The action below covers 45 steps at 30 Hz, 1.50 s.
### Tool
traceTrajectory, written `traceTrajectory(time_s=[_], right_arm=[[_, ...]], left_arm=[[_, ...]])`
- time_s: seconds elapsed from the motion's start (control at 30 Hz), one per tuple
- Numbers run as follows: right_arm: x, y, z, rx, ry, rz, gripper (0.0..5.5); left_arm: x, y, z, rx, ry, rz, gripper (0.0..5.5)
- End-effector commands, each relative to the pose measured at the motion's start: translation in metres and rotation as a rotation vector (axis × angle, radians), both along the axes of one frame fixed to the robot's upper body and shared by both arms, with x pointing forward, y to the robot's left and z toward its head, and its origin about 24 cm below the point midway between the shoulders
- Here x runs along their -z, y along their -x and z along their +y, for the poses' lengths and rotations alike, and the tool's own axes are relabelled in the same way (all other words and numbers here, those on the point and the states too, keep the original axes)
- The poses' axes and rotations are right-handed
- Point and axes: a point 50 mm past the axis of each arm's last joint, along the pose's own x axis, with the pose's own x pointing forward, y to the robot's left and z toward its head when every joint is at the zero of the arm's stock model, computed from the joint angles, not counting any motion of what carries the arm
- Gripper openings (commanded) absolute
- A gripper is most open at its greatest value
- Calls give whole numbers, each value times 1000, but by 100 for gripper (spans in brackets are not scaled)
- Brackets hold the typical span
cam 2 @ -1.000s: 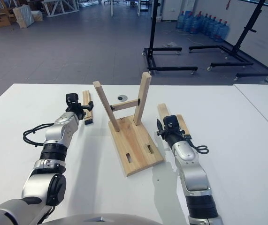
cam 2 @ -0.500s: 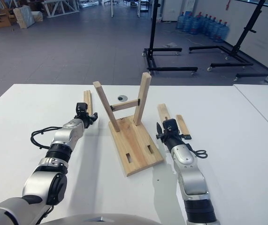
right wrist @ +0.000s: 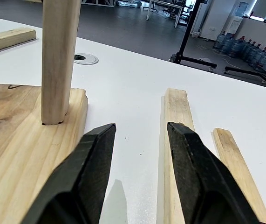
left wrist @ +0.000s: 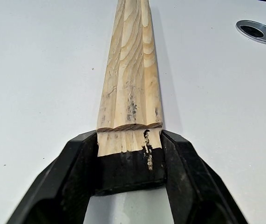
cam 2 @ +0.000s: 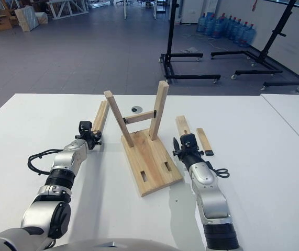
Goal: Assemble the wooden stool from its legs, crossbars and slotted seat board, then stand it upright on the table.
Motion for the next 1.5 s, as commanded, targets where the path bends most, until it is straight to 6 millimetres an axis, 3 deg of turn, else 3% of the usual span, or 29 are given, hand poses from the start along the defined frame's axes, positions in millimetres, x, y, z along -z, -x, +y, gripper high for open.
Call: traceTrajectory(time_s=[0.03, 0.23, 0.33, 0.47, 0.57, 0.77, 0.9, 1.0, 1.03, 1.17, 1.23, 1.3, 1.37, 1.43, 1.5], right_arm=[[-1, -1, 0, 6, -1, 1, 205], [0, -1, -1, 13, -4, 1, 205], [2, 2, -5, 33, -10, 9, 205], [2, 6, -10, 41, -4, 16, 205], [3, 13, -18, 51, 8, 33, 205], [3, 20, -31, 37, 47, 69, 205], [2, 19, -31, -3, 63, 85, 205], [0, 15, -32, -18, 75, 82, 205], [-1, 14, -32, -20, 77, 81, 205], [1, 17, -28, -25, 73, 86, 205], [3, 19, -25, -29, 69, 91, 205], [5, 21, -25, -23, 67, 95, 205], [7, 22, -24, -9, 60, 96, 205], [7, 19, -22, -2, 53, 85, 205], [6, 15, -21, 5, 47, 74, 205]], left_arm=[[1, 10, 1, 4, 125, 16, 199], [-20, 33, -2, -51, 725, 67, 199], [-37, 46, 3, -165, 1075, 4, 199], [-32, 82, 8, -448, 1408, -58, 199], [-25, 103, 1, -622, 1517, -18, 199], [-23, 118, -7, -831, 1704, -33, 199], [-33, 117, -14, -797, 1828, -89, 199], [-49, 117, -32, -635, 1888, -71, 199], [-53, 117, -36, -588, 1900, -65, 235], [-62, 122, -43, -444, 1938, -31, 295], [-60, 125, -46, -405, 1917, 15, 327], [-46, 129, -45, -449, 1846, 81, 354], [-47, 127, -42, -394, 1714, 97, 385], [-67, 108, -28, -271, 1513, 4, 388], [-86, 80, 0, -209, 1167, -165, 388]])
